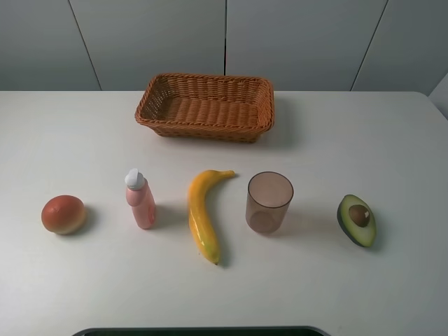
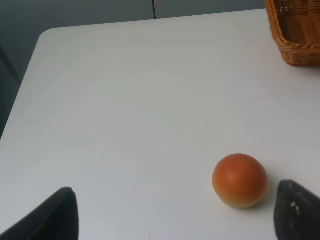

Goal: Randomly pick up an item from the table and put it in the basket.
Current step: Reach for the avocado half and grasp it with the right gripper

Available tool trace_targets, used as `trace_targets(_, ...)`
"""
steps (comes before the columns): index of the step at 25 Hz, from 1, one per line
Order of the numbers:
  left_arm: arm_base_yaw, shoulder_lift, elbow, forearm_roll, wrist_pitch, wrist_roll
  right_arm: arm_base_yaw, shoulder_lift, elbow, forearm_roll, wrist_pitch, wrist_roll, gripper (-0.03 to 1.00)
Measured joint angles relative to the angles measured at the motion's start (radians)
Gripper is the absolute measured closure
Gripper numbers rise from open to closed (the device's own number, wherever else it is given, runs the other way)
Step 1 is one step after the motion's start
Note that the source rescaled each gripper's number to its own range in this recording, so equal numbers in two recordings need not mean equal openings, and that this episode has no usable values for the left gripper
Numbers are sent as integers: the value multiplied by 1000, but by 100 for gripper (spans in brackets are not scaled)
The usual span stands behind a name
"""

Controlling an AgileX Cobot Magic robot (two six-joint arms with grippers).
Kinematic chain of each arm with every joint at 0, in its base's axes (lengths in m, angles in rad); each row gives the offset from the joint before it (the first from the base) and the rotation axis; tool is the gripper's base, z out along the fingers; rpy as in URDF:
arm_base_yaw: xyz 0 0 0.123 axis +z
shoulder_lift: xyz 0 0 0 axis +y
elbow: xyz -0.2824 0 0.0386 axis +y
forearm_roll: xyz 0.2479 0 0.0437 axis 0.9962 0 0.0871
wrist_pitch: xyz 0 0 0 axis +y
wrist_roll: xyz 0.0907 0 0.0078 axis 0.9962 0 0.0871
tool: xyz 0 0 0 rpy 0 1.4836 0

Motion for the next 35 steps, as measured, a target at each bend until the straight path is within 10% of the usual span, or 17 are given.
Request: trace_targets(35, 0, 0, 0, 0, 0, 0, 0, 0, 0, 0, 0, 0, -3)
